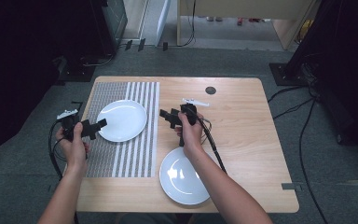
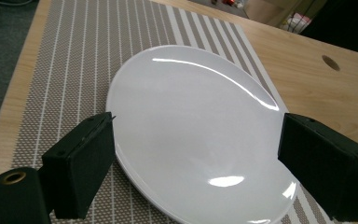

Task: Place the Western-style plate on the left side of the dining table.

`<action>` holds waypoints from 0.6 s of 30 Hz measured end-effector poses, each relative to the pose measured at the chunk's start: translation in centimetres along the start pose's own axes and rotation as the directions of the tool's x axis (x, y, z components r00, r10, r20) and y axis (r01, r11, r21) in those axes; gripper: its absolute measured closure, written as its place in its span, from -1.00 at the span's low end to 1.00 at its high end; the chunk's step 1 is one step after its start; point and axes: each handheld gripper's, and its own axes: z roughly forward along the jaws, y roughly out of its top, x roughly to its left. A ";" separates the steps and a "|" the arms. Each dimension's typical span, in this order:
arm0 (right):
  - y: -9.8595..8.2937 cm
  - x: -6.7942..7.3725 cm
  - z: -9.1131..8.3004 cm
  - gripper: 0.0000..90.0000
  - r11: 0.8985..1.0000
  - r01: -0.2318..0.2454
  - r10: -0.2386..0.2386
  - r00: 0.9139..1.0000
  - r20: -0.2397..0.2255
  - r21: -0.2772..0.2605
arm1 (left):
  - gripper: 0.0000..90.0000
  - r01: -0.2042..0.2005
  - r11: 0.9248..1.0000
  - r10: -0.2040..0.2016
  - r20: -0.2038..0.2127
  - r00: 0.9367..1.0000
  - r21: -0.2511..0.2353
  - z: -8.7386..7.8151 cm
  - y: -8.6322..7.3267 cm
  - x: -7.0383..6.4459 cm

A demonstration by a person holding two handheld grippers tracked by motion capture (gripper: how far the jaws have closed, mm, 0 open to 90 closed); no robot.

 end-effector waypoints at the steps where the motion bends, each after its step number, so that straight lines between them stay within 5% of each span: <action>1: 0.1 -0.1 -0.4 -0.17 1.000 -0.001 0.001 1.000 -0.002 -0.008 | -0.75 -0.013 1.000 0.013 0.003 1.000 0.007 -0.1 -0.2 -0.1; 18: -0.5 -2.5 -6.5 -0.22 0.999 0.039 -0.039 0.999 0.014 -0.029 | -0.82 -0.066 0.998 0.066 0.030 0.997 -0.001 -2.3 -3.4 -2.0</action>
